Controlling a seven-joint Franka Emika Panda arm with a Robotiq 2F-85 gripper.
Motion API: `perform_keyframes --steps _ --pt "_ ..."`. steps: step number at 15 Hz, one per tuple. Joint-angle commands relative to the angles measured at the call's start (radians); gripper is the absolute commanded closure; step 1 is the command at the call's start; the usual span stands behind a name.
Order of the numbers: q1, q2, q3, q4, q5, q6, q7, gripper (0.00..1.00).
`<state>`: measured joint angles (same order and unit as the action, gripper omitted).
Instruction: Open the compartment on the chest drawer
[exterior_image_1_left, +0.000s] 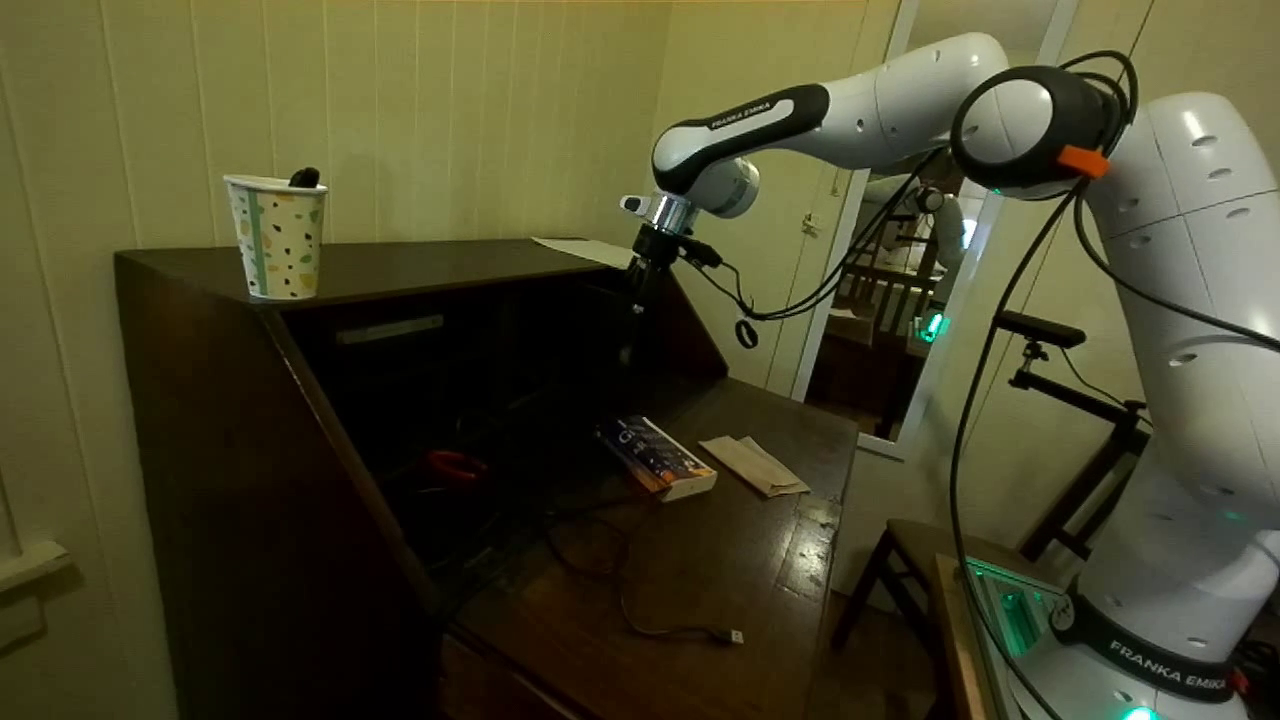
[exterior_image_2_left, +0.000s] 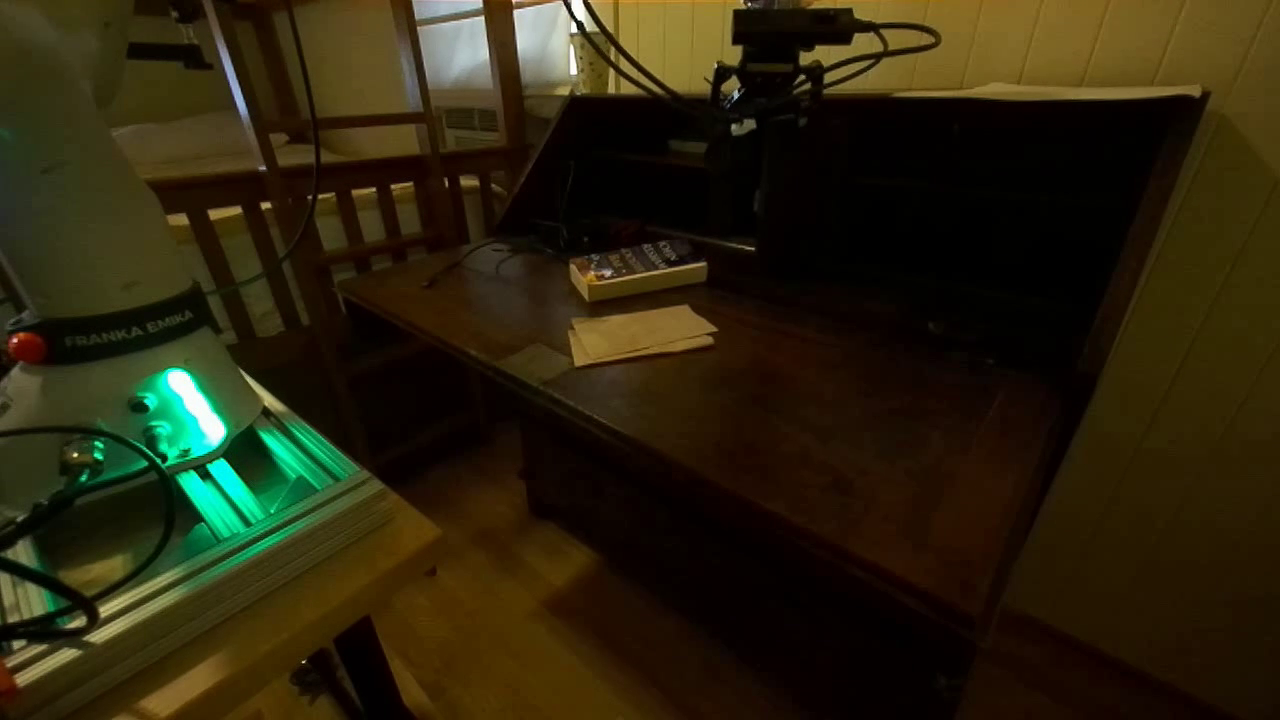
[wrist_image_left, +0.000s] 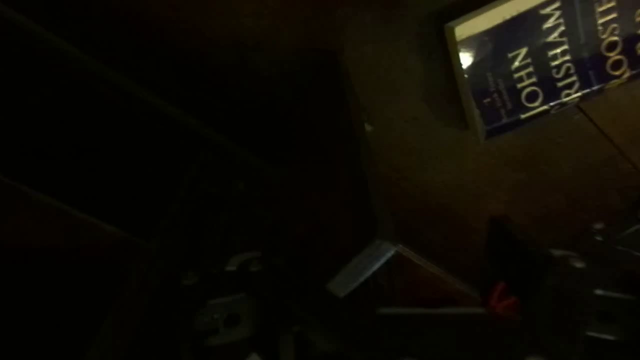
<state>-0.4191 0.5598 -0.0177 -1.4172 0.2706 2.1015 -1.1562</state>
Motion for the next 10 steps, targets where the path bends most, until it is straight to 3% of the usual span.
perform_keyframes --steps 1,10 --pt "-0.025 0.011 0.044 0.051 0.094 -0.027 -0.079 0.0" --pt "-0.004 0.166 0.089 0.298 0.141 -0.158 -0.065 0.0"
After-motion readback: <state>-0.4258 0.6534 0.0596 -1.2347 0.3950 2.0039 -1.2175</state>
